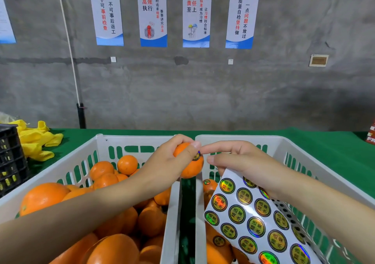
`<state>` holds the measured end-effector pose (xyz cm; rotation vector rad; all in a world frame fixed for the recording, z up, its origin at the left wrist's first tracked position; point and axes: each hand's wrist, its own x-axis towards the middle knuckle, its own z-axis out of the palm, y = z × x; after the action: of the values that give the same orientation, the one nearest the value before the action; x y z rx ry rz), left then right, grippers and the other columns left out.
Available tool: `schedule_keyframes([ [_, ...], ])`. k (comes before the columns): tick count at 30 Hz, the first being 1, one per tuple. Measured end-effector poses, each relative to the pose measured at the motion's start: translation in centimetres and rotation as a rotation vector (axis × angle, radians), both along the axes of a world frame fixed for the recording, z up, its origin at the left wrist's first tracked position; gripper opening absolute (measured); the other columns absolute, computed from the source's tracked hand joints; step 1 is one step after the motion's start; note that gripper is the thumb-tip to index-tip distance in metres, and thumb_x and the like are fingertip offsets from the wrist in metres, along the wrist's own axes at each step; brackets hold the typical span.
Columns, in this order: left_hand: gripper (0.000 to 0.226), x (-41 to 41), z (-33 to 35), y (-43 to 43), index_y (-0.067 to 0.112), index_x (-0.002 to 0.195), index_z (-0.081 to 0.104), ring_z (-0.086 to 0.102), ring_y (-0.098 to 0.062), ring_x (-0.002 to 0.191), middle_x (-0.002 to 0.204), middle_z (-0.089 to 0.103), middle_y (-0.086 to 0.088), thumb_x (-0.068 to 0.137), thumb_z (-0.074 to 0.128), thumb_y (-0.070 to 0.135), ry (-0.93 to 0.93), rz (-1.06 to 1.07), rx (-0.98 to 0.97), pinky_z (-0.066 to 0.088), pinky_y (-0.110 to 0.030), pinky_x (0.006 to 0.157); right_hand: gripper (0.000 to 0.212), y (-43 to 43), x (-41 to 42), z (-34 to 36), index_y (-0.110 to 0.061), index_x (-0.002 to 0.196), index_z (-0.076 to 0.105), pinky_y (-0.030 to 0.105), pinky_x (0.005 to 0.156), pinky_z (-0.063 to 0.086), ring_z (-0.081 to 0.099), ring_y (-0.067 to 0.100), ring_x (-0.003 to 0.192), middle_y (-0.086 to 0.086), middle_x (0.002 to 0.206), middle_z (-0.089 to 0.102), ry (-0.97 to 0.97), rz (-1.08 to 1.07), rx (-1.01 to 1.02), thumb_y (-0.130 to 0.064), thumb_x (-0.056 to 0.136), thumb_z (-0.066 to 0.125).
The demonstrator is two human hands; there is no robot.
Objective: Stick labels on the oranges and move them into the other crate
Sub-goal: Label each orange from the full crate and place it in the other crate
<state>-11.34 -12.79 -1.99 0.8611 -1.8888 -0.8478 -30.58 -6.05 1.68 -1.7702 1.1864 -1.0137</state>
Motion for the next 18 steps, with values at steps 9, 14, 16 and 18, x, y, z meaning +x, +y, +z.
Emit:
schedule_keyframes([
  [9,0.040,-0.3,-0.1,-0.1,0.042,0.108,0.062,0.066,-0.009,0.096,0.099,0.066,0.014,0.081,0.049,0.069,-0.003,0.012,0.023,0.060,-0.030,0.077,0.022,-0.7,0.2,-0.6,-0.046,0.099,0.075,0.016,0.079,0.043,0.064,-0.006,0.098,-0.020,0.107,0.072,0.015,-0.166,-0.067,-0.030,0.091,0.062],
  [14,0.052,0.1,0.1,0.2,0.047,0.112,0.056,0.062,-0.011,0.101,0.108,0.058,0.024,0.069,0.066,0.074,-0.051,0.016,0.048,0.060,-0.023,0.068,0.018,-1.4,-1.3,-0.4,-0.039,0.095,0.076,0.024,0.081,0.047,0.062,-0.006,0.092,-0.020,0.094,0.073,-0.112,-0.415,-0.097,-0.030,0.091,0.061],
  [16,0.055,0.1,0.1,0.4,0.048,0.114,0.054,0.060,-0.006,0.102,0.111,0.055,0.029,0.068,0.072,0.072,-0.088,0.015,0.016,0.056,-0.015,0.066,0.019,-1.4,-1.5,-0.1,-0.036,0.092,0.078,0.024,0.077,0.048,0.064,-0.007,0.084,-0.024,0.087,0.072,-0.174,-0.414,-0.119,-0.028,0.091,0.060],
  [18,0.054,0.0,0.0,0.6,0.051,0.115,0.054,0.059,-0.002,0.104,0.117,0.054,0.029,0.066,0.073,0.065,-0.100,-0.025,-0.012,0.055,-0.013,0.071,0.016,-1.2,-1.5,0.3,-0.032,0.087,0.079,0.026,0.068,0.050,0.068,0.003,0.077,-0.020,0.075,0.070,-0.221,-0.360,-0.122,-0.032,0.087,0.063],
])
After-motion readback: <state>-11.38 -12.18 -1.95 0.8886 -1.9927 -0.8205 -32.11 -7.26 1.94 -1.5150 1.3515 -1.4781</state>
